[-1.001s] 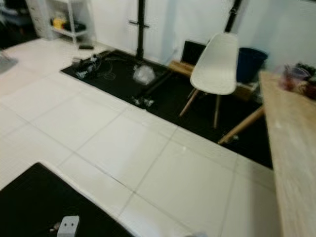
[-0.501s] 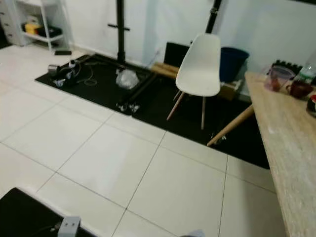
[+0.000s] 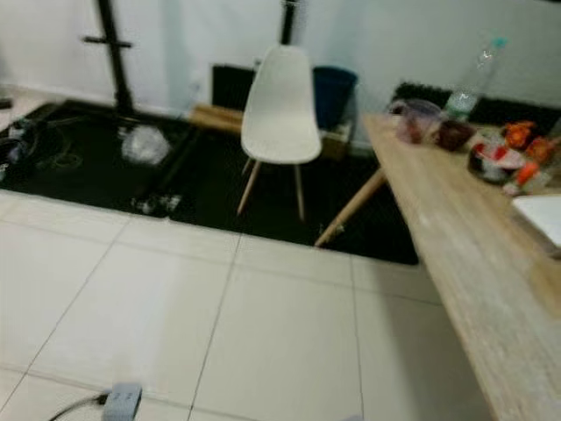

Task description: Restocking fridge

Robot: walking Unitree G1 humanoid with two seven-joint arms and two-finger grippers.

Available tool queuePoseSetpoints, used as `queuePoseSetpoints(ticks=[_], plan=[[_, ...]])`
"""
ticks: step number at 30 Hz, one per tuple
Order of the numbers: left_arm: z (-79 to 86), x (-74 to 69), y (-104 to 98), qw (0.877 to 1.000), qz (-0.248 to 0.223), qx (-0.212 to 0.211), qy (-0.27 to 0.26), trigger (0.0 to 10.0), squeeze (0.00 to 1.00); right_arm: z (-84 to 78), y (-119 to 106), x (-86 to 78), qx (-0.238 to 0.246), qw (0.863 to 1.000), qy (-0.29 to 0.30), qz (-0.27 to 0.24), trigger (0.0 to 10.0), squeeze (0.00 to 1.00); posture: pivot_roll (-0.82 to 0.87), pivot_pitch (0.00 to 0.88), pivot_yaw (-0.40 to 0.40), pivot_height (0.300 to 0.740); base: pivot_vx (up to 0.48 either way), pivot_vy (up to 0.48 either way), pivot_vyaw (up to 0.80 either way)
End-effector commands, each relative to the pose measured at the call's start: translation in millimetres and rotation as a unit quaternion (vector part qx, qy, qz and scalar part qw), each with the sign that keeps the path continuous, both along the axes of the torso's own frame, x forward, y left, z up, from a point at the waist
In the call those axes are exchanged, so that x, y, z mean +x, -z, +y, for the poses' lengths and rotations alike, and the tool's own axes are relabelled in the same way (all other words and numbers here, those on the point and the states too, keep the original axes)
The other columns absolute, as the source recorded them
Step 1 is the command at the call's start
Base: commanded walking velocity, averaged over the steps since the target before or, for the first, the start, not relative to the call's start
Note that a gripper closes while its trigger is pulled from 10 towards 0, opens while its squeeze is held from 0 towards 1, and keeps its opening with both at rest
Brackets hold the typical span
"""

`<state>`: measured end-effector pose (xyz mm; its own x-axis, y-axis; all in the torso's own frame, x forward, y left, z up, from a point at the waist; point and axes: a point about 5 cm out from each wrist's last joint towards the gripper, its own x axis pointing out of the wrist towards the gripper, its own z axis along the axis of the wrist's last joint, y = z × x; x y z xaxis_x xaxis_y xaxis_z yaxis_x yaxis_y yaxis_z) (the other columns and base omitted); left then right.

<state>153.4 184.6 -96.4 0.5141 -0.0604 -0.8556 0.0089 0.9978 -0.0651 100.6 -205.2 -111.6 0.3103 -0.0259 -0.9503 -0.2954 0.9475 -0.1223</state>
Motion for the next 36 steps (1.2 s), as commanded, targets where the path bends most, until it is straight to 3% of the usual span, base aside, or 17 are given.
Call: queuePoseSetpoints(ticks=[1, 17, 23, 36], plan=[[0.6, -8.7, 3.5, 1.0, 0.016, -0.001, -0.005, 10.0, 0.0, 4.0, 0.4, 1.0, 0.005, 1.0, -0.004, 0.0, 10.0, 0.0, 0.11, 0.0, -0.066, 0.74, 0.274, 0.0, -0.71], [-0.5, -11.9, 4.8, 1.0, 0.021, -0.002, -0.007, 10.0, 0.0, 3.0, 0.3, 0.6, 0.003, 1.0, -0.001, -0.001, 10.0, 0.0, 0.12, 0.0, -0.066, 0.74, 0.272, 0.0, -0.71], [0.3, -12.8, 5.2, 1.0, 0.026, -0.002, -0.007, 10.0, 0.0, 3.9, 0.3, 1.1, 0.004, 1.0, 0.01, -0.007, 10.0, 0.0, 0.13, 0.0, -0.036, 0.74, 0.0, 0.0, -0.71], [22.7, -4.6, -0.9, 0.999, 0.021, 0.03, 0.008, 10.0, 0.0, 17.6, 1.6, 2.7, 0.022, 0.999, 0.041, -0.021, 10.0, 0.0, 0.13, 0.0, 0.033, 0.74, 0.0, 0.0, -0.6]])
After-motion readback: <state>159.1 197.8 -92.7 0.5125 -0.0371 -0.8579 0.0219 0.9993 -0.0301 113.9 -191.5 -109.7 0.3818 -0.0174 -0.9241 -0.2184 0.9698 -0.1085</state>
